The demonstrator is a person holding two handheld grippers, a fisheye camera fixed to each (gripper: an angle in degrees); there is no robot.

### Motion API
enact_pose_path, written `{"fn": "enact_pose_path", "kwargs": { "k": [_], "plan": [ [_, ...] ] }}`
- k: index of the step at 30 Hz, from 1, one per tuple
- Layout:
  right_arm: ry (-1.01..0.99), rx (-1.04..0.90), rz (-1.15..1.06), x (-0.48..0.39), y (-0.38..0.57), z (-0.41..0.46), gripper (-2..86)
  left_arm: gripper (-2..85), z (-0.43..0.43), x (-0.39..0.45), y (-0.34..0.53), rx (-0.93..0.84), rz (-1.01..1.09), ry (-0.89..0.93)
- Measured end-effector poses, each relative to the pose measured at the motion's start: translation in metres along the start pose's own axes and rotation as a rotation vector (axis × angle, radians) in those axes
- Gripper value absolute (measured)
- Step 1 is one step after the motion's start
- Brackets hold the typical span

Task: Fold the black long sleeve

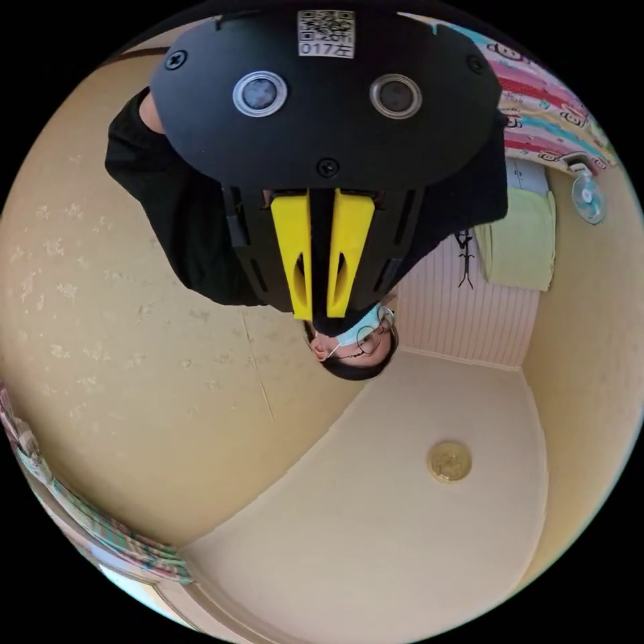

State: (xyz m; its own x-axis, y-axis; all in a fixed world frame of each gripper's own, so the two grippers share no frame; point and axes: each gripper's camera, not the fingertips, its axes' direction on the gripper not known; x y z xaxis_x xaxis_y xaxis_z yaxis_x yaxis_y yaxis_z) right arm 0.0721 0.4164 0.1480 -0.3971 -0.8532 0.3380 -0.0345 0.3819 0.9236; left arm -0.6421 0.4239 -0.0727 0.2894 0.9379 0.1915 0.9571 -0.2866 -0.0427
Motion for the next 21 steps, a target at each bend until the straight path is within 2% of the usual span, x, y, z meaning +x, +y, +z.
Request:
{"fn": "enact_pose_path", "kwargs": {
  "k": [2,3,4,5,8,10,14,18,21],
  "plan": [
    [0.218,0.132,-0.032,-0.041,-0.017,-0.037,5.9,4.0,-0.025,0.032,-0.002,-0.047,-0.121,-0.389],
    [0.361,0.189,-0.048,-0.072,-0.028,-0.053,5.8,3.9,-0.034,0.041,0.0,-0.037,-0.162,-0.501],
    [0.507,0.233,-0.077,-0.105,-0.037,-0.061,5.8,3.9,-0.053,0.057,0.007,0.001,-0.241,-0.708],
    [0.565,0.249,-0.105,-0.122,-0.04,-0.062,5.8,3.9,-0.072,0.07,0.016,0.041,-0.323,-0.908],
    [0.738,0.243,-0.293,-0.195,-0.047,-0.043,5.7,3.9,-0.091,0.077,0.036,-0.001,-0.425,-1.171],
    [0.911,0.251,-0.352,-0.234,-0.04,-0.017,5.7,3.9,-0.087,0.071,0.046,-0.05,-0.453,-1.269],
    [0.978,0.346,-0.373,-0.272,-0.01,-0.007,5.7,4.0,-0.064,0.055,0.066,-0.115,-0.444,-1.408],
    [0.916,0.495,-0.389,-0.31,0.022,-0.021,5.7,3.8,-0.053,0.048,0.067,0.005,-0.363,-1.319],
    [1.012,0.547,-0.444,-0.338,0.023,-0.011,5.6,3.5,-0.043,0.038,0.039,0.058,-0.27,-1.288]
  ]
}}
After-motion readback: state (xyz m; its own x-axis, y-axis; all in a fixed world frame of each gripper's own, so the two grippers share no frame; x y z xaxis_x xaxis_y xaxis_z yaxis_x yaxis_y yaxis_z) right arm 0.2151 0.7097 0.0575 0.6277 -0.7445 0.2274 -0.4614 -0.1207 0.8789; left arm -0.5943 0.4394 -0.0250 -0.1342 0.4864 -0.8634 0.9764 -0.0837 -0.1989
